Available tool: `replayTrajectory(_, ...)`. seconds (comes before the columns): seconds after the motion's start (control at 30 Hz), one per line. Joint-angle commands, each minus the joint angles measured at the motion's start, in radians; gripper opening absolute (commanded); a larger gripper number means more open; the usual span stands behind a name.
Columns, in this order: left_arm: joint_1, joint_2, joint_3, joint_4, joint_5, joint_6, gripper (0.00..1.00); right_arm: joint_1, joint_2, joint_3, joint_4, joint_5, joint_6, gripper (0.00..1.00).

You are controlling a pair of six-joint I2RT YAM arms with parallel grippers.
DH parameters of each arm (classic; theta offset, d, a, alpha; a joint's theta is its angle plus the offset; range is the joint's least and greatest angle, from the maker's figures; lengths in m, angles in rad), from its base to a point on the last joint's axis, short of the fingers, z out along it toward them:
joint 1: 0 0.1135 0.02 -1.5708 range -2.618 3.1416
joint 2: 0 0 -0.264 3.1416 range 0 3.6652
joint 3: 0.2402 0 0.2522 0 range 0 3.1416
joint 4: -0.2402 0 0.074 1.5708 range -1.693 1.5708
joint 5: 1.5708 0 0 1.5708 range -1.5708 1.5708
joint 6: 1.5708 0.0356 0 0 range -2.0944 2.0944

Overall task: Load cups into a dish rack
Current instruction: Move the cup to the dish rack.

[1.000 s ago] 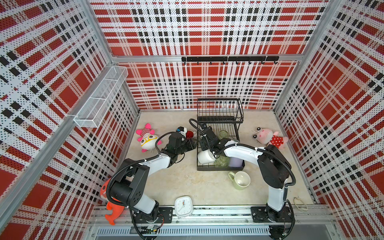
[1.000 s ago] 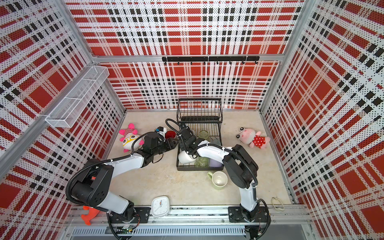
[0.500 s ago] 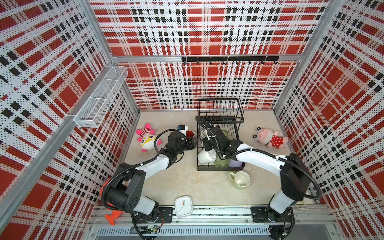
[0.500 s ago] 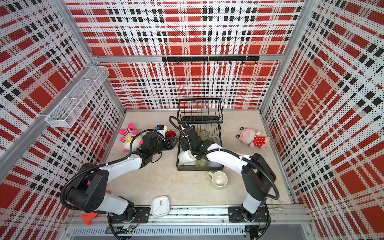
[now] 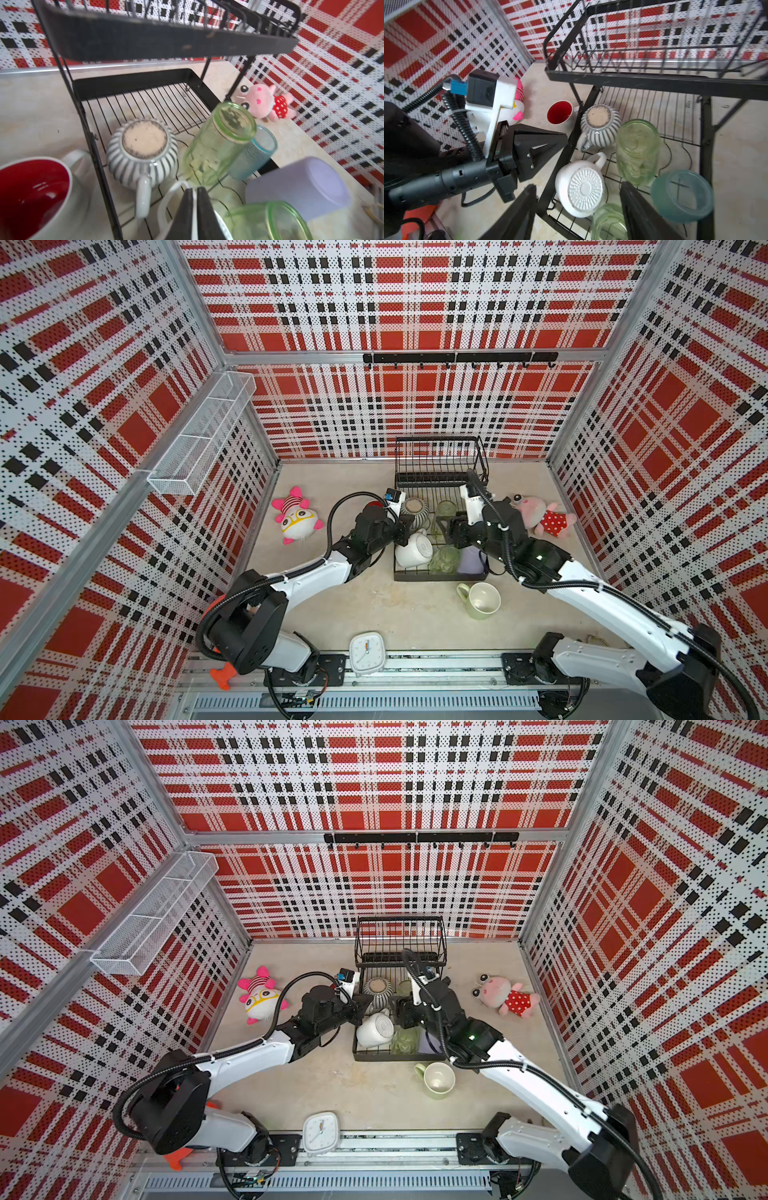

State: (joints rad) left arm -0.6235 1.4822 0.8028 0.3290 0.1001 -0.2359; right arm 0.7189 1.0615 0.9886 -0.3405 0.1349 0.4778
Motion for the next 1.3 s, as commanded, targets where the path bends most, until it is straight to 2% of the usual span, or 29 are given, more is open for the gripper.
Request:
replayTrajectory(0.0, -0.007, 0.059, 0.028, -0.021, -0.005, 0.053, 0.08, -0.044, -0.094, 0.019, -0.146, 0.007, 0.041, 0.72)
replayTrajectory(0.17, -0.024, 0.104, 0.061, -0.038, -0.043, 0.052, 0.08, -0.119, -0.186, 0.06, -0.32, 0.016, 0.044, 0.73)
replayTrajectory(0.33, -0.061, 0.133, 0.087, -0.068, -0.169, 0.064, 0.09, -0.134, -0.236, 0.085, -0.436, 0.066, 0.041, 0.76)
replayTrajectory(0.47, -0.083, 0.187, 0.129, -0.128, -0.28, 0.163, 0.09, -0.146, -0.249, 0.119, -0.502, 0.12, 0.028, 0.76)
replayTrajectory(0.63, -0.091, 0.261, 0.238, -0.262, -0.343, 0.274, 0.1, -0.156, -0.25, 0.163, -0.531, 0.117, 0.015, 0.77)
replayTrajectory(1.03, -0.088, 0.37, 0.426, -0.495, -0.311, 0.475, 0.1, -0.161, -0.272, 0.202, -0.569, 0.127, 0.005, 0.77)
replayTrajectory(1.27, -0.088, 0.313, 0.497, -0.593, -0.205, 0.539, 0.12, -0.162, -0.294, 0.188, -0.586, 0.14, 0.012, 0.77)
